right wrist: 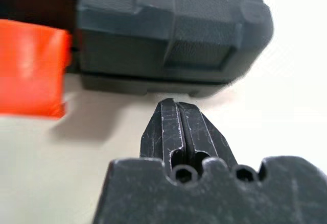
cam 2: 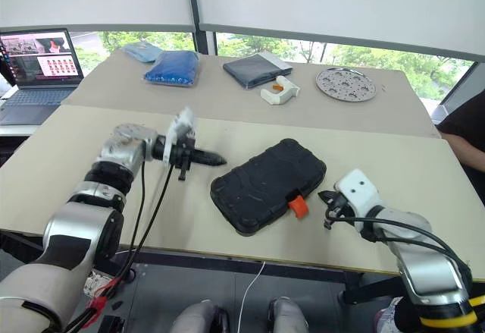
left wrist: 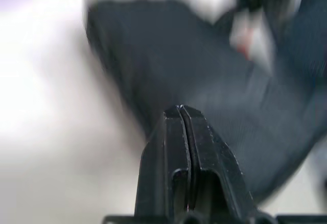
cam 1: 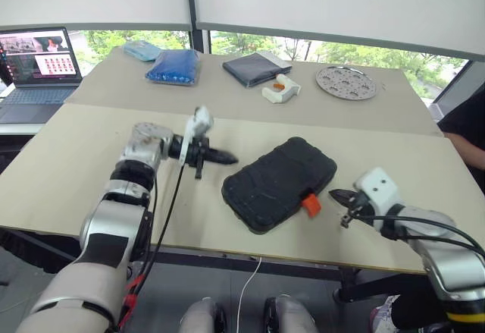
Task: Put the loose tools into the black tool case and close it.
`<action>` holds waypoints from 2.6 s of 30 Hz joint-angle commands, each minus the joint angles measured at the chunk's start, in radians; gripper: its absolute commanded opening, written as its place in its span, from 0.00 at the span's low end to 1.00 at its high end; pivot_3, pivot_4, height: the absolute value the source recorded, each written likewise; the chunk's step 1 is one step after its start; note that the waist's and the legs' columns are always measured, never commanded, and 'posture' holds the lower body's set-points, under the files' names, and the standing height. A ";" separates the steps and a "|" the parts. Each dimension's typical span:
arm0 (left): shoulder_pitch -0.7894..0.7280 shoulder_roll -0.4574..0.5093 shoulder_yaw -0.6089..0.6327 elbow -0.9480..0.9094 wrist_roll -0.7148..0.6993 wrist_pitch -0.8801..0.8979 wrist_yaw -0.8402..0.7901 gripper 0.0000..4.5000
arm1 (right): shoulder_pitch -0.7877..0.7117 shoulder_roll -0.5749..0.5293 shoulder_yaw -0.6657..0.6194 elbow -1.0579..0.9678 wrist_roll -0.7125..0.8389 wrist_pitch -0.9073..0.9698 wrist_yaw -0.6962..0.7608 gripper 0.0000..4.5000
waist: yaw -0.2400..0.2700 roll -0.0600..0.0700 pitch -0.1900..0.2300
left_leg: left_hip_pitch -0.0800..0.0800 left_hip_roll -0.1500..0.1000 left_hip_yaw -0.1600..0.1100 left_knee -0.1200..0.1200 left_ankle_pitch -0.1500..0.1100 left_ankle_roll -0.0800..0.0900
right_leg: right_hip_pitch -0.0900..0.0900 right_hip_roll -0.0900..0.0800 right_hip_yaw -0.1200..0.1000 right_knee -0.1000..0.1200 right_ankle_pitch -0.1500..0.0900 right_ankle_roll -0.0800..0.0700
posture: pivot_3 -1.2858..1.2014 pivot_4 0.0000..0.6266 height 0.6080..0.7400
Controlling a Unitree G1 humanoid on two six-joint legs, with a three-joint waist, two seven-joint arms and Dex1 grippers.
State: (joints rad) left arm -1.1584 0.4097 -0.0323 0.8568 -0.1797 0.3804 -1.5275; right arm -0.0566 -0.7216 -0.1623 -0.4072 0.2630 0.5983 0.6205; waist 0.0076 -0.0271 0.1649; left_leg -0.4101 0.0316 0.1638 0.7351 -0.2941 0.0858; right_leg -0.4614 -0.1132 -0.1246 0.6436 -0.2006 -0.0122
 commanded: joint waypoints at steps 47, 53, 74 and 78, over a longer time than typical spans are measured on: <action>0.265 -0.159 -0.362 -0.115 0.320 -0.540 0.383 0.01 | -0.027 0.222 0.113 -0.205 0.061 0.163 -0.173 0.00 | -0.013 0.015 -0.015 | 0.011 0.001 0.000 -0.005 -0.001 0.000 | 0.006 0.000 0.003 0.000 0.002 -0.003 | 0.52 0.24 0.84; 0.251 -0.170 -0.363 -0.073 0.328 -0.564 0.393 0.01 | -0.064 0.246 0.085 -0.262 0.125 0.246 -0.187 0.00 | -0.022 0.016 -0.017 | 0.012 0.001 -0.001 -0.005 -0.001 0.002 | 0.006 0.000 0.003 0.001 0.002 -0.003 | 0.52 0.24 0.84; 0.234 -0.168 -0.344 -0.024 0.328 -0.585 0.400 0.01 | 0.028 0.142 0.095 -0.235 0.086 0.231 -0.178 0.00 | -0.018 0.016 -0.027 | 0.015 0.002 -0.001 -0.008 -0.006 0.010 | 0.009 -0.001 0.003 -0.002 0.002 -0.003 | 0.52 0.24 0.84; 0.228 -0.174 -0.346 -0.022 0.328 -0.585 0.400 0.01 | -0.035 0.187 0.152 -0.201 0.072 0.223 -0.204 0.00 | -0.018 0.015 -0.028 | 0.015 0.002 -0.001 -0.008 -0.006 0.010 | 0.009 -0.001 0.003 -0.002 0.002 -0.003 | 0.52 0.24 0.84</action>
State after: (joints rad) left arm -0.9765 0.2332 -0.3306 0.7704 0.0938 -0.2147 -1.1266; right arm -0.0411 -0.5502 -0.0139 -0.5995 0.3431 0.8488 0.4334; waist -0.0106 -0.0121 0.1369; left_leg -0.3948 0.0338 0.1632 0.7274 -0.3006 0.0957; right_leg -0.4526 -0.1145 -0.1214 0.6415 -0.1989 -0.0147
